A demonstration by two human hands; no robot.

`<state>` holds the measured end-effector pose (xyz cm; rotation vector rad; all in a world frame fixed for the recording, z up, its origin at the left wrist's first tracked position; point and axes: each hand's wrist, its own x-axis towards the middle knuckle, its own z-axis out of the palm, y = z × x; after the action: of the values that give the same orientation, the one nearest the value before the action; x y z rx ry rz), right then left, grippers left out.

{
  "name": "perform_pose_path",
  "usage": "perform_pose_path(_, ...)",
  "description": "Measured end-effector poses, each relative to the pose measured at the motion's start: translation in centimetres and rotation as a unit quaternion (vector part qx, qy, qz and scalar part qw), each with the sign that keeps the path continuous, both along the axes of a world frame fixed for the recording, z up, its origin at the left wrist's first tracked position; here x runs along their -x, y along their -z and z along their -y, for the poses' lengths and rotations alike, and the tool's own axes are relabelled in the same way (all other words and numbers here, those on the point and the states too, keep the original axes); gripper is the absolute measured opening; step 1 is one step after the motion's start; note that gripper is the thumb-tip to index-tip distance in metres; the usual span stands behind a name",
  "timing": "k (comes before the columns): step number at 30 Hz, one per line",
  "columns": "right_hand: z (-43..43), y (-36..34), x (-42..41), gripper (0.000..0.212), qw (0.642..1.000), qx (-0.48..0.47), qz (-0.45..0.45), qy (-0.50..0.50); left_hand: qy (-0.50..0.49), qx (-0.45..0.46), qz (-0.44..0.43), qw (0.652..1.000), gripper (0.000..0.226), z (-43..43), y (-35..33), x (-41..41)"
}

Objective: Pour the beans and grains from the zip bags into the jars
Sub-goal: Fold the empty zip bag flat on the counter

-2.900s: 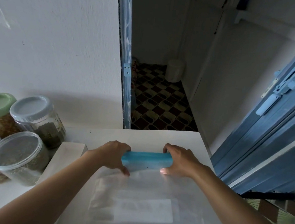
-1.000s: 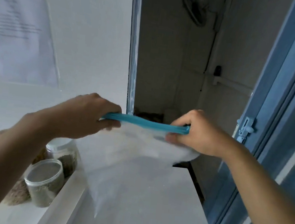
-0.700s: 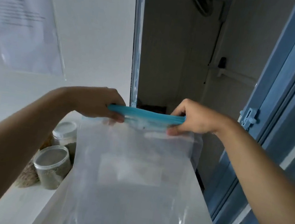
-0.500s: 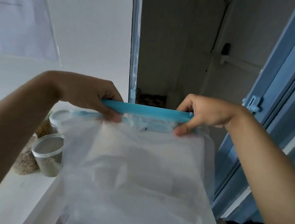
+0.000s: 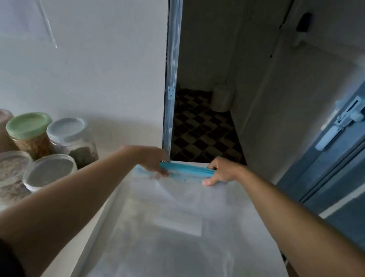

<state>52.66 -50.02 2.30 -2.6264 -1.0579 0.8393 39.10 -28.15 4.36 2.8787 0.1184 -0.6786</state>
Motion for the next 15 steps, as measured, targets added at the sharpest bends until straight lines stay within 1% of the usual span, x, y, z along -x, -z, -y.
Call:
perform_pose_path(1,-0.2,0.4,0.0,0.02,1.0,0.004,0.006,0.004,0.001,-0.006,0.012,1.0,0.05,0.1,0.4,-0.2)
perform_pose_path(2,-0.5,1.0,-0.2,0.023,1.0,0.006,0.01,0.008,0.005,-0.012,0.025,1.0,0.051,0.1,0.8,-0.4)
perform_pose_path(4,-1.1,1.6,-0.2,0.04,1.0,0.007,0.022,0.01,0.018,-0.045,0.051,0.998,0.056,0.3,1.2,-0.7)
perform_pose_path(6,-1.7,2.3,-0.3,0.044,0.999,0.015,0.034,0.015,0.035,-0.092,0.074,0.992,0.063,0.7,1.7,-0.7)
perform_pose_path(8,-2.0,3.1,-0.3,0.038,0.998,0.023,0.051,0.018,0.05,-0.122,0.118,0.984,0.066,1.7,2.0,-0.2)
perform_pose_path(10,-2.0,3.8,0.2,0.028,0.996,0.019,0.083,0.025,0.05,-0.108,0.173,0.978,0.058,3.4,1.8,1.3)
perform_pose_path(11,-1.9,4.0,0.6,0.025,0.994,0.012,0.108,0.027,0.049,-0.089,0.18,0.978,0.052,4.3,1.8,2.5)
perform_pose_path(12,-1.8,4.2,1.0,0.021,0.99,0.005,0.139,0.023,0.055,-0.073,0.167,0.982,0.047,5.3,2.1,3.9)
perform_pose_path(13,-1.6,4.5,1.4,0.019,0.985,-0.002,0.17,0.016,0.063,-0.059,0.135,0.987,0.046,6.3,2.6,5.6)
perform_pose_path(15,-1.5,5.3,2.0,0.02,0.976,-0.005,0.218,0.001,0.07,-0.04,0.054,0.995,0.059,8.5,3.9,9.1)
